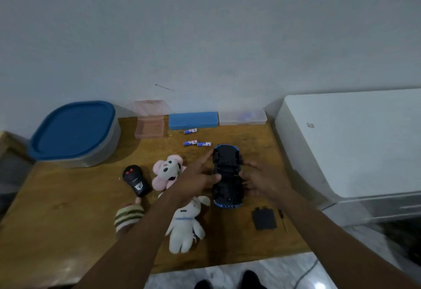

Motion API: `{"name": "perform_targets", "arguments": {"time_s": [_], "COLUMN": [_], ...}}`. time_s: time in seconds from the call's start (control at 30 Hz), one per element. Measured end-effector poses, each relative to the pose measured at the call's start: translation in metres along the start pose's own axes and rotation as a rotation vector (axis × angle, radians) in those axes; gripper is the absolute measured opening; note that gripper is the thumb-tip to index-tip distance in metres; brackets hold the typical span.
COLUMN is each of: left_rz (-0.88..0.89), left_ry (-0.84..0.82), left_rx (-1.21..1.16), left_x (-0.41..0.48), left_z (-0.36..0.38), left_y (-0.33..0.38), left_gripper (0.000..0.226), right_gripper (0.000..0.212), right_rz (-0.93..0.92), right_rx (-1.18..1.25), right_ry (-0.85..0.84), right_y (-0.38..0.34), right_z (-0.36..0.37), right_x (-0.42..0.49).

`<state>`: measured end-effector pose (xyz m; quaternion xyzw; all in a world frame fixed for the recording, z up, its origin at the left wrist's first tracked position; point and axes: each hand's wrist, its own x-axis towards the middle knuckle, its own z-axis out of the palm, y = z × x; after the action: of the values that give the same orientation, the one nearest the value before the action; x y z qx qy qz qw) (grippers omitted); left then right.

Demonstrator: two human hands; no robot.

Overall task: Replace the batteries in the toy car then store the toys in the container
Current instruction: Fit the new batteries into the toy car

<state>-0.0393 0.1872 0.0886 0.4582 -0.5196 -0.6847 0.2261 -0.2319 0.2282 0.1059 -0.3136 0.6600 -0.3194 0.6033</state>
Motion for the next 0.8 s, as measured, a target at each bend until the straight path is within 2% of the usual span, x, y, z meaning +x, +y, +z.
{"name": "perform_targets", "arguments": {"time_s": [0.13, 0.3, 0.5, 0.63, 0.7, 0.8], "left_rz": [-0.004, -0.041, -0.104, -0.111, -0.109, -0.115], "left_ry": [0.001, -0.060, 0.083, 0.134, 0.143, 0.156], "left_rx": [-0.092, -0.159, -0.265, -0.328, -0.355, -0.387], "left_x": [-0.002, -0.004, 0.010, 0.021, 0.025, 0.031], "left_z": [-0.020, -0.054, -0.076, -0.082, -0.083, -0.083], "left_y": [0.020, 0.034, 0.019, 0.010, 0.009, 0.003], "left_gripper": [0.081, 0.083, 0.084, 0.088, 0.089, 0.092], "right_gripper": [0.034, 0.033, 0.027, 0.017, 0.018, 0.022], "right_rz": [-0.096, -0.120, -0.085, -0.052, -0.105, -0.301], "right_rx": [-0.012, -0.049, -0.100, -0.165, -0.286, -0.743], "right_ry": [-0.015, -0.059, -0.205, -0.220, -0.156, -0.012], "right_y": [-0.034, -0.062, -0.078, -0.080, -0.077, -0.067], "right_z": [0.014, 0.034, 0.050, 0.052, 0.052, 0.049], "right_x": [0.003, 0.023, 0.061, 0.095, 0.117, 0.147]}}
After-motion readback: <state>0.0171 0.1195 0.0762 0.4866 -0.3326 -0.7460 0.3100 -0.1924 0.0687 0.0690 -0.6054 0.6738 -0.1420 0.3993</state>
